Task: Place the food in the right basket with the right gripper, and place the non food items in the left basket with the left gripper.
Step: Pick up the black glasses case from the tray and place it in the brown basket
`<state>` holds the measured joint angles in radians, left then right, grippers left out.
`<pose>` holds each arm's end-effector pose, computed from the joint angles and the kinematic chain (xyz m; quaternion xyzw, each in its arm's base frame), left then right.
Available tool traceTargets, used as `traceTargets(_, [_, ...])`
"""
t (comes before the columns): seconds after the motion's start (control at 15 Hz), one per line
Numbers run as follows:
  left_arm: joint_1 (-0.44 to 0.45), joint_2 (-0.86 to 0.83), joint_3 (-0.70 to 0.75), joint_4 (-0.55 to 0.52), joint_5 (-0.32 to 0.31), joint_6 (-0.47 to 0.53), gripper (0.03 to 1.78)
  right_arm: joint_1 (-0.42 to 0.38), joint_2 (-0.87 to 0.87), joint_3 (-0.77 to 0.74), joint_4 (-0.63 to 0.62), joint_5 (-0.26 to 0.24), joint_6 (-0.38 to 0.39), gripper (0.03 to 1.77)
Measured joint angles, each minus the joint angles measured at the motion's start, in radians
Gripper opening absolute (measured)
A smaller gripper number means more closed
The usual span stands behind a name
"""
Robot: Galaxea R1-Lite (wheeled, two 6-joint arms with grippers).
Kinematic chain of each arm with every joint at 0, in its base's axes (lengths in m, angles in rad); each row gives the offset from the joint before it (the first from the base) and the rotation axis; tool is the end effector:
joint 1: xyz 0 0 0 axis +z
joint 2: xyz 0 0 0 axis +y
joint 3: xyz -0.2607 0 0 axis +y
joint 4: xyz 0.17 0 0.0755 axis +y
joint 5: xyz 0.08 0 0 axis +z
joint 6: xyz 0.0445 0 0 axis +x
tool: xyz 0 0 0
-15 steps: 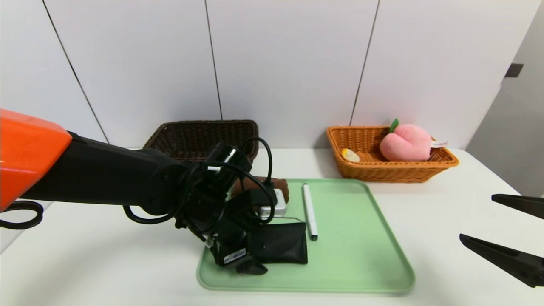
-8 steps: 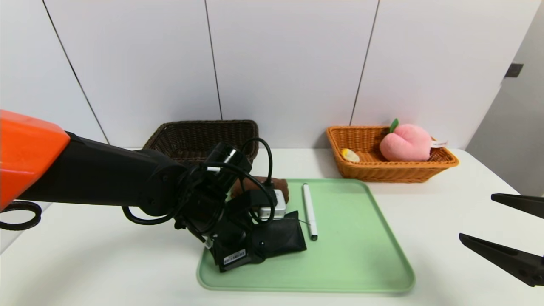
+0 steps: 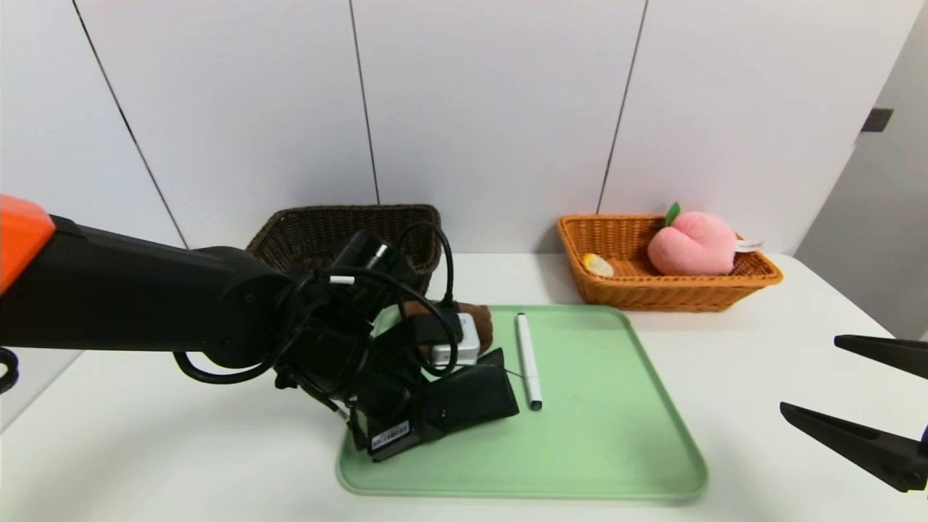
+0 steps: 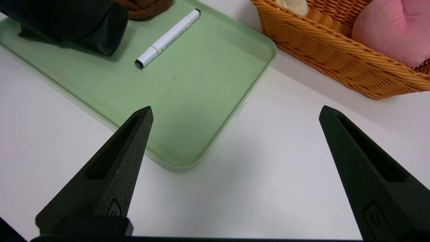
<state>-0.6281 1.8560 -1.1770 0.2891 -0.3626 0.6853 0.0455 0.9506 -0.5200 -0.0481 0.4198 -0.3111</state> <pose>0.2513 -0.2020 0.1020 0.3197 0.2931 -0.5513 0.7128 0.1454 0.0248 0.1648 -0.1131 0.1494 0.2526 0.9493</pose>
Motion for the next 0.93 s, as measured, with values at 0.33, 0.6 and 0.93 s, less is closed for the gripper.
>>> traceTargets(0.33, [0.033,-0.085,0.004,-0.212,-0.017,-0.199,0.51,-0.01,0.003,0.024,-0.009,-0.004,0.002,1.71])
traceTargets(0.6, [0.17,-0.138,0.004,-0.379,-0.016,-0.306,0.51,-0.011,0.024,0.014,-0.016,-0.004,0.041,1.71])
traceTargets(0.93, [0.397,-0.14,-0.001,-0.622,-0.011,-0.457,0.49,-0.012,0.117,-0.036,-0.079,-0.007,0.096,1.71])
